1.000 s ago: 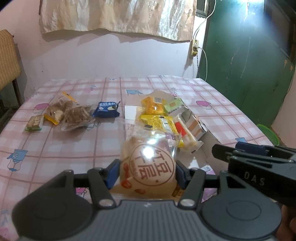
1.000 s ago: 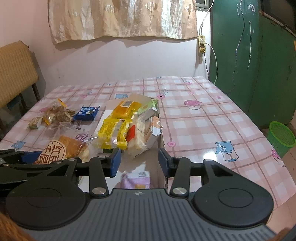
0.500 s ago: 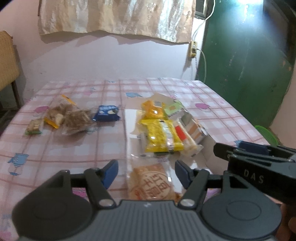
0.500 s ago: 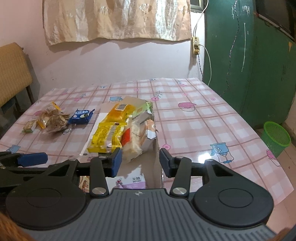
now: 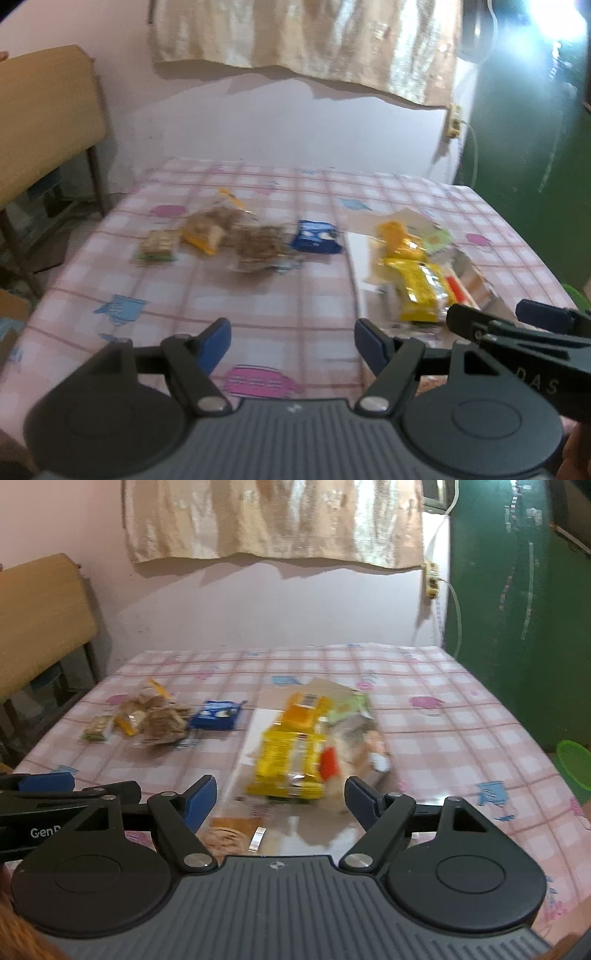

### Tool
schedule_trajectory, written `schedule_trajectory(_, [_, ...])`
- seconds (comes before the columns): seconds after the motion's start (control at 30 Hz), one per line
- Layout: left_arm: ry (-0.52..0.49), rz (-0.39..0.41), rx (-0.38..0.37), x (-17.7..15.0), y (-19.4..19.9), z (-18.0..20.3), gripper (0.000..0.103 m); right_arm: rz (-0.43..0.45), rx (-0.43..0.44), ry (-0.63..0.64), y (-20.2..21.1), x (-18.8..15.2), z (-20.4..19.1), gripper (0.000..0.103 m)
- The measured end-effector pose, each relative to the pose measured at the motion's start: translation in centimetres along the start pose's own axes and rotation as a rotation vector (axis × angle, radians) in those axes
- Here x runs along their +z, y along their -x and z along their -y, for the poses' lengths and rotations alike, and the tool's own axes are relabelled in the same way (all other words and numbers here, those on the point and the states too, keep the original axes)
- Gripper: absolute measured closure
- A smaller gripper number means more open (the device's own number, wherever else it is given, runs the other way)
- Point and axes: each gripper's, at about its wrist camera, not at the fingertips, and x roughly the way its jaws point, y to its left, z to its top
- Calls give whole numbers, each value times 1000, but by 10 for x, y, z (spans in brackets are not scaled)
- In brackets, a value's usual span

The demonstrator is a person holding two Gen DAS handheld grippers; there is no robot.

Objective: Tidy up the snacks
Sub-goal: 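Withdraw both tools from the white box toward the snack pile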

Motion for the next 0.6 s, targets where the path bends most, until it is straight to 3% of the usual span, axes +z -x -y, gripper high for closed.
schedule_trajectory(0.6, [108, 13, 91, 6, -4, -61, 30, -27, 124, 97, -40, 15, -60, 6])
